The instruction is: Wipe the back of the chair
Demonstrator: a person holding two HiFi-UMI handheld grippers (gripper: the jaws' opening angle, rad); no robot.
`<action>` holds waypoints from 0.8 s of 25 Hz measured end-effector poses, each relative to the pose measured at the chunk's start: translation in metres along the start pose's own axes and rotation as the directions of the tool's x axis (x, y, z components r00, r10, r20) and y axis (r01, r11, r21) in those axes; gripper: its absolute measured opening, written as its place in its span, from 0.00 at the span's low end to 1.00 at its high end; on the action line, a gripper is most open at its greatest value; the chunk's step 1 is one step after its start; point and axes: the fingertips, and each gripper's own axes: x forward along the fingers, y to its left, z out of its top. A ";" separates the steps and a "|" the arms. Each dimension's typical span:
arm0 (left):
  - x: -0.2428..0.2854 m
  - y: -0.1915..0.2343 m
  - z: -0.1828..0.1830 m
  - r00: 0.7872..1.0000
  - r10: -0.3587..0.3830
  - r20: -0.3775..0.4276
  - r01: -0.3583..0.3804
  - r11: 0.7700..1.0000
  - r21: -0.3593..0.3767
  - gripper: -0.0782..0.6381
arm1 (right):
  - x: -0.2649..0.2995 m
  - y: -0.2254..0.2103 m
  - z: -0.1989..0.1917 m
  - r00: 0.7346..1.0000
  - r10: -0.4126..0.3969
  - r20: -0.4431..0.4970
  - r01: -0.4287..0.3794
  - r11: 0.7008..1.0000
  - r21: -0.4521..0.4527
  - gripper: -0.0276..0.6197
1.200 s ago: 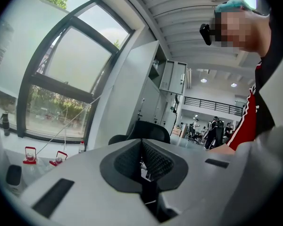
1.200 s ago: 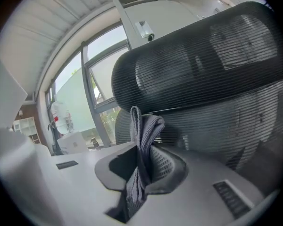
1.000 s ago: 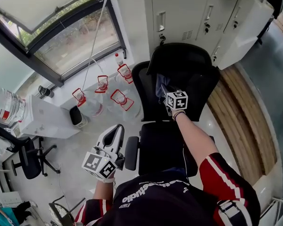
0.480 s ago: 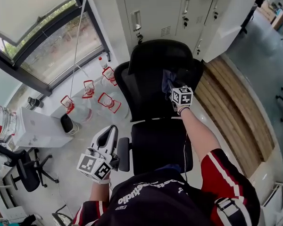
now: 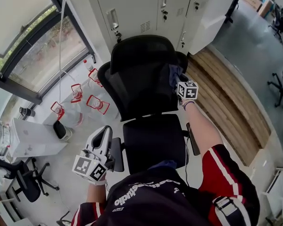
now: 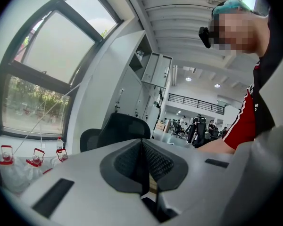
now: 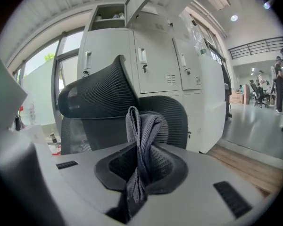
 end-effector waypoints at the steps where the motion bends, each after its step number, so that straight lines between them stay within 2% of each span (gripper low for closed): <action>1: 0.001 -0.002 -0.001 1.000 -0.003 -0.003 0.003 1.000 0.000 0.14 | -0.004 -0.010 0.001 1.000 -0.018 0.004 0.018 1.000 0.006 0.14; 6: 0.001 -0.010 -0.009 1.000 -0.009 -0.017 0.009 1.000 0.000 0.14 | -0.024 -0.054 0.005 0.993 -0.114 0.031 0.113 0.993 0.036 0.14; 10: 0.000 -0.017 -0.011 1.000 -0.013 -0.018 0.013 1.000 0.000 0.14 | -0.043 -0.081 -0.007 0.984 -0.176 0.028 0.175 0.983 0.049 0.14; 14: -0.003 -0.023 -0.017 1.000 -0.015 -0.025 0.015 1.000 -0.003 0.14 | -0.060 -0.088 -0.050 0.978 -0.207 -0.030 0.209 0.975 0.070 0.14; 20: -0.007 -0.025 -0.030 0.999 0.000 -0.046 0.000 1.000 -0.007 0.14 | -0.058 -0.072 -0.116 0.975 -0.194 -0.110 0.206 0.973 0.104 0.14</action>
